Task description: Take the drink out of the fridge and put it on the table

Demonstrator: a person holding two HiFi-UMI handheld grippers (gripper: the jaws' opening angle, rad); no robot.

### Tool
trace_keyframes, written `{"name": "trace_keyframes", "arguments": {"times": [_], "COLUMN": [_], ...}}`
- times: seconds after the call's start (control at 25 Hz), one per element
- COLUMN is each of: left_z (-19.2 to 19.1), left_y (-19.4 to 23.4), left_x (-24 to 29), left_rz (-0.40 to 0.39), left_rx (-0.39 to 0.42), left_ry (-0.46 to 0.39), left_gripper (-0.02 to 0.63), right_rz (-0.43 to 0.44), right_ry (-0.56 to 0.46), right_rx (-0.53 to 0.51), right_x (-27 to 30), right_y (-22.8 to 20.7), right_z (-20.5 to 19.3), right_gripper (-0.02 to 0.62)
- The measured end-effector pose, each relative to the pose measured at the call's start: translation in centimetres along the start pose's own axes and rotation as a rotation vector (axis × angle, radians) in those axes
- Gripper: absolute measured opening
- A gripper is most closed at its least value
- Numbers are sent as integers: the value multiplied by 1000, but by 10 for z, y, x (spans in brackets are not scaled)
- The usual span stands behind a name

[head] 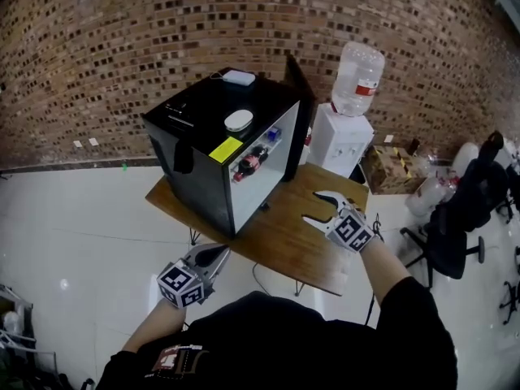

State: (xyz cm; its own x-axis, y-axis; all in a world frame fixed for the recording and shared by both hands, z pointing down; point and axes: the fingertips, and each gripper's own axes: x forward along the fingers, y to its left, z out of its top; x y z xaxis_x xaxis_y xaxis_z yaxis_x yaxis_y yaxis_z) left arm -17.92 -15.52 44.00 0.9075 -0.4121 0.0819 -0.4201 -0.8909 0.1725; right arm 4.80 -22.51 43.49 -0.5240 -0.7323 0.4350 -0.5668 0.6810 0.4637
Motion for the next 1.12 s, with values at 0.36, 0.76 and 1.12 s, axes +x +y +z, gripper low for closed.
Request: {"name": "trace_keyframes", "arguments": {"times": [0.36,0.76,1.12], "left_z": [-6,4,1], "left_y": [26,59,79], "left_x": [20,29,28], "left_rz": [61,220,222], "left_rx": [33,26,25], "left_ry": [23,25,32], "left_gripper": [-3,-3,-3], "right_rz": [43,-27,-108], "right_ry": [37,76,65], "right_rx": [-483,-748,-745], "right_x": [125,228,252], "right_y": [-31,-43,-57], "right_z": [21,1,22], "right_gripper": [359,403,420]}}
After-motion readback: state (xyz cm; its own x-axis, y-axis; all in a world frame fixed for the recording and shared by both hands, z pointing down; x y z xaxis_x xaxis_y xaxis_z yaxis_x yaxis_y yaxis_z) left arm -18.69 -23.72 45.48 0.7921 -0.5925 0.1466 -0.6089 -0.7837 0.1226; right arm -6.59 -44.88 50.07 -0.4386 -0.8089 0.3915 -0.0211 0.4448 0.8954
